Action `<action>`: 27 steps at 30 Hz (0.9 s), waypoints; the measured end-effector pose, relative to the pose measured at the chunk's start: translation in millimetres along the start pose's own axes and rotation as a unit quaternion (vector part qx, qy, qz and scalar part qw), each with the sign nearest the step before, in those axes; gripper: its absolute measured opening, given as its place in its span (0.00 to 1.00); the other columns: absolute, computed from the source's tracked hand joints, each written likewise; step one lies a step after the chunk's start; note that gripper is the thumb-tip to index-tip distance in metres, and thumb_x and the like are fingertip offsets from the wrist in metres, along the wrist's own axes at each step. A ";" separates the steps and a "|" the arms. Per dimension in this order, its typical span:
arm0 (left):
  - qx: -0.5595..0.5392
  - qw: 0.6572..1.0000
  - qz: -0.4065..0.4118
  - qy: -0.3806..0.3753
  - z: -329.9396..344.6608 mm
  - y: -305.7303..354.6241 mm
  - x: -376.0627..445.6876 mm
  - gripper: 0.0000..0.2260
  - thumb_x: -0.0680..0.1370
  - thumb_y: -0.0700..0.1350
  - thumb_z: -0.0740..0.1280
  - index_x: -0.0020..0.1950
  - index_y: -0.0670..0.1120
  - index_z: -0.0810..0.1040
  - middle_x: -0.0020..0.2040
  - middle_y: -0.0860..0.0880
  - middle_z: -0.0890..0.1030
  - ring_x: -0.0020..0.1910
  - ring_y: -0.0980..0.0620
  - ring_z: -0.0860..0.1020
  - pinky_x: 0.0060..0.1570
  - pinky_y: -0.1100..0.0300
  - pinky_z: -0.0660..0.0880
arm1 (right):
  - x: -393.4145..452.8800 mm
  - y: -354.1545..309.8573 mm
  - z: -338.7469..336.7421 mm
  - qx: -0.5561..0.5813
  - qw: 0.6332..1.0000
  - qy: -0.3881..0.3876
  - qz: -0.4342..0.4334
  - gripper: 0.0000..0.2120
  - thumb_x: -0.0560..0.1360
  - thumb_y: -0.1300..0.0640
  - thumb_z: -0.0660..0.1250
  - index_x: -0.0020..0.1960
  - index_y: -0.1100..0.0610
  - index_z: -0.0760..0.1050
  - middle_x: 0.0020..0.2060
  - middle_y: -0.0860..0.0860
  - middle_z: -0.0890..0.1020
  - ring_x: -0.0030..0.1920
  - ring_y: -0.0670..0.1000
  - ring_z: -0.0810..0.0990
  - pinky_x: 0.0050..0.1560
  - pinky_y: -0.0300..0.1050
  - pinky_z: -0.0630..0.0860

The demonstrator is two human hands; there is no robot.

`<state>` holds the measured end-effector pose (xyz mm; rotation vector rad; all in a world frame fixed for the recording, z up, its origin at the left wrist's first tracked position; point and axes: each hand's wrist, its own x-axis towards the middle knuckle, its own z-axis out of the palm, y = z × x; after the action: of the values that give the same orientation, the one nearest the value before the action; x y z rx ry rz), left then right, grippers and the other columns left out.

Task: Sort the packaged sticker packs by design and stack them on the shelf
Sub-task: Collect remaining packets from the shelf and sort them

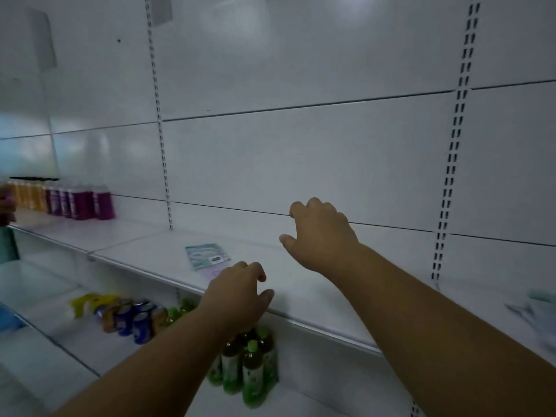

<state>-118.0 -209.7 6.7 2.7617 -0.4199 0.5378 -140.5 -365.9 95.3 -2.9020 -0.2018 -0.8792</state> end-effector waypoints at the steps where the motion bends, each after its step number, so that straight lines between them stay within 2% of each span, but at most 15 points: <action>1: -0.001 1.000 -0.010 0.004 1.0 -18.9 6.8 0.17 0.76 0.59 0.65 0.61 0.53 0.75 0.56 0.52 0.79 0.53 0.52 0.77 0.55 0.53 0.76 | 10.7 -12.7 12.0 0.003 1.000 -0.006 -0.005 0.22 0.76 0.43 0.62 0.65 0.54 0.69 0.58 0.55 0.74 0.57 0.57 0.73 0.56 0.53 0.71; 5: -0.001 0.999 -0.033 0.018 14.9 -82.4 43.9 0.17 0.76 0.59 0.64 0.60 0.52 0.76 0.57 0.50 0.80 0.53 0.50 0.77 0.55 0.53 0.76 | 55.2 -44.3 58.3 0.008 1.000 -0.011 -0.018 0.22 0.76 0.42 0.62 0.65 0.54 0.69 0.58 0.55 0.75 0.58 0.57 0.73 0.57 0.54 0.71; 12: 0.018 0.995 -0.092 0.021 24.6 -163.7 121.7 0.17 0.77 0.59 0.63 0.60 0.50 0.75 0.58 0.47 0.79 0.55 0.46 0.77 0.55 0.53 0.75 | 125.6 -82.0 113.7 0.019 0.997 -0.067 -0.013 0.23 0.76 0.44 0.62 0.66 0.55 0.69 0.61 0.56 0.75 0.60 0.59 0.74 0.59 0.54 0.72; 17: 0.123 0.982 -0.137 -0.034 37.6 -197.8 162.9 0.32 0.72 0.72 0.56 0.60 0.47 0.72 0.55 0.47 0.80 0.54 0.45 0.78 0.51 0.53 0.73 | 139.4 -101.5 139.4 -0.013 0.996 -0.082 0.026 0.22 0.76 0.44 0.62 0.65 0.55 0.69 0.60 0.56 0.75 0.60 0.59 0.74 0.58 0.54 0.72; 21: 0.124 0.981 -0.120 -0.086 47.9 -209.2 188.0 0.41 0.65 0.77 0.57 0.64 0.47 0.70 0.57 0.48 0.80 0.56 0.45 0.78 0.50 0.53 0.70 | 133.4 -115.0 156.9 -0.025 0.992 -0.091 0.086 0.20 0.76 0.43 0.62 0.63 0.54 0.70 0.58 0.54 0.76 0.57 0.57 0.75 0.56 0.53 0.73; 24: 0.068 0.983 -0.118 -0.122 51.8 -215.8 206.7 0.38 0.63 0.72 0.67 0.63 0.48 0.68 0.57 0.47 0.79 0.57 0.44 0.78 0.52 0.53 0.71 | 127.5 -124.3 167.5 -0.046 0.985 -0.109 0.127 0.21 0.76 0.42 0.62 0.63 0.53 0.70 0.58 0.54 0.77 0.56 0.57 0.75 0.57 0.52 0.73; 27: -0.060 0.977 -0.150 -0.140 55.2 -226.9 220.2 0.35 0.61 0.57 0.74 0.63 0.46 0.66 0.56 0.44 0.78 0.56 0.42 0.77 0.57 0.50 0.75 | 120.7 -134.4 175.4 -0.053 0.970 -0.163 0.173 0.25 0.75 0.39 0.63 0.64 0.54 0.71 0.60 0.54 0.77 0.58 0.57 0.76 0.58 0.53 0.74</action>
<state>171.0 -70.6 -5.6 2.7172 -0.0851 0.0492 33.5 -197.8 25.4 -3.0251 0.3293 -0.3668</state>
